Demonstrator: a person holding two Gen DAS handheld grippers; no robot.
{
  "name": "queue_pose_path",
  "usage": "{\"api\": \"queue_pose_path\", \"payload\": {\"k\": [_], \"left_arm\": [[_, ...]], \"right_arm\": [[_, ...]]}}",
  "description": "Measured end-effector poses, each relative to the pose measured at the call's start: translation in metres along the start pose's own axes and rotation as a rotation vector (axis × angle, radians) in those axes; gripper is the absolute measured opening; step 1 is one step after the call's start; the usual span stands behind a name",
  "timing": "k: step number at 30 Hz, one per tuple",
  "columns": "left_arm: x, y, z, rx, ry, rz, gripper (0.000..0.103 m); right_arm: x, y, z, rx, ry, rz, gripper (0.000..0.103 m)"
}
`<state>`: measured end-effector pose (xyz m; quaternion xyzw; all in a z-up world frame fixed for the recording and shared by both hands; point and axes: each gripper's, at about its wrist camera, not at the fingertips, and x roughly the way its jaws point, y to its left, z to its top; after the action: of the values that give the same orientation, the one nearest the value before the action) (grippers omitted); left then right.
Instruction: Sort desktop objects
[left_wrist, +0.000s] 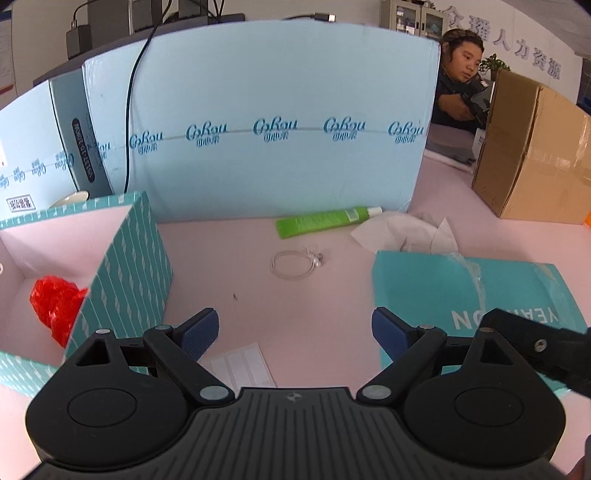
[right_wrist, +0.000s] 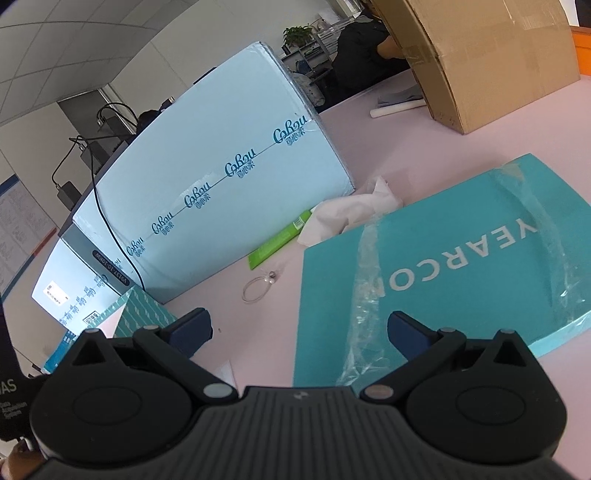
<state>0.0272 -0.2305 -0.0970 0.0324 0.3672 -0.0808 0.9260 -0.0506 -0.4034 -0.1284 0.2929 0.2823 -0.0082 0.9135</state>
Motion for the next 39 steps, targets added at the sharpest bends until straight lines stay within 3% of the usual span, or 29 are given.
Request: {"api": "queue_pose_path", "payload": {"k": [11, 39], "left_arm": [[0.009, -0.011, -0.006, -0.020, 0.050, 0.001, 0.089], [0.003, -0.044, -0.015, 0.010, 0.084, -0.018, 0.089]], "right_arm": [[-0.009, -0.018, 0.010, -0.012, 0.000, -0.029, 0.103], [-0.039, -0.063, 0.030, 0.055, -0.079, -0.104, 0.103]]}}
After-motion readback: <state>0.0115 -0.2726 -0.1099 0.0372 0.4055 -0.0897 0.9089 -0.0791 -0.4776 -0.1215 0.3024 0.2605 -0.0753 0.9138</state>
